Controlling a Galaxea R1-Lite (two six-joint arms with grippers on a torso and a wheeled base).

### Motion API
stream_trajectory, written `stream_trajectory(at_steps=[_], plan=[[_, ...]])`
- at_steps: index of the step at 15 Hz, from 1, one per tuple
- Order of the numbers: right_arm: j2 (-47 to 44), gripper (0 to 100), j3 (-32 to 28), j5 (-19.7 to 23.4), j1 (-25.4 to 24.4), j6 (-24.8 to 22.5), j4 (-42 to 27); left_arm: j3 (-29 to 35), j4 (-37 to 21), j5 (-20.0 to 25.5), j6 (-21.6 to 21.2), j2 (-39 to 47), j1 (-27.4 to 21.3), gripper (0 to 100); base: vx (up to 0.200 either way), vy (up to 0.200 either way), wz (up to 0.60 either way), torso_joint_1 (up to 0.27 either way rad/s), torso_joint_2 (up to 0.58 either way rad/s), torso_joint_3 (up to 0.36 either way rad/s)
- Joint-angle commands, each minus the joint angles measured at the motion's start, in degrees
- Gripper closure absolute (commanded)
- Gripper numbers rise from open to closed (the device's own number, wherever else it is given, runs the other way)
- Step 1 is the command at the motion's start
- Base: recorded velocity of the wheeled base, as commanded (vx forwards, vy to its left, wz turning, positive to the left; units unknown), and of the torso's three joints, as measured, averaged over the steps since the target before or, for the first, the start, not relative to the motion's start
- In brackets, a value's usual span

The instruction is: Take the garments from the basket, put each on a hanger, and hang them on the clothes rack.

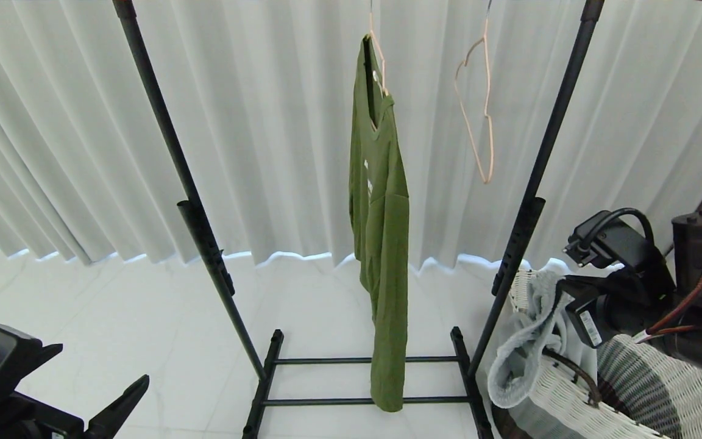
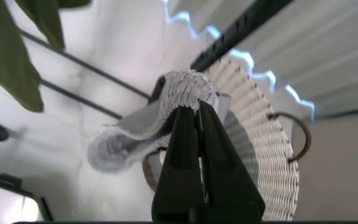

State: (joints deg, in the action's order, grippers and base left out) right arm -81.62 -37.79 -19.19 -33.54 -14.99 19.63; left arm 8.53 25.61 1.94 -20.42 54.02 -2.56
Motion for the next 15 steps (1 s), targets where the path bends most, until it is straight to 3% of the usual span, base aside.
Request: stream_trajectory(at_steps=[1, 8, 10, 14, 15], plan=[[0.6, 100, -1.7, 0.0, -0.9, 0.0, -0.1, 0.0, 0.0, 0.0, 0.0, -1.3, 0.0, 0, 0.000, 0.200, 0.00, -0.002, 0.00, 0.012], [0.5, 100, -3.5, 0.0, -3.4, 0.0, -0.2, 0.0, 0.0, 0.1, -0.1, -1.7, -0.2, 0, 0.000, 0.200, 0.00, 0.004, 0.00, 0.002], [0.5, 100, -4.2, 0.0, -4.5, 0.1, -0.1, -0.3, 0.0, 0.4, -0.2, -2.7, -1.0, 0, 0.000, 0.000, 0.00, 0.000, 0.00, 0.000], [0.1, 100, -7.3, 0.1, -7.3, 0.3, -0.1, -1.9, 0.0, 0.5, -2.4, -3.8, -8.7, 0, 0.000, 0.000, 0.00, 0.000, 0.00, 0.000], [0.1, 100, -8.9, 0.1, -8.3, 0.4, -0.1, -1.9, 0.0, 0.5, -2.5, -3.8, -15.4, 0, 0.000, 0.000, 0.00, 0.000, 0.00, 0.000]])
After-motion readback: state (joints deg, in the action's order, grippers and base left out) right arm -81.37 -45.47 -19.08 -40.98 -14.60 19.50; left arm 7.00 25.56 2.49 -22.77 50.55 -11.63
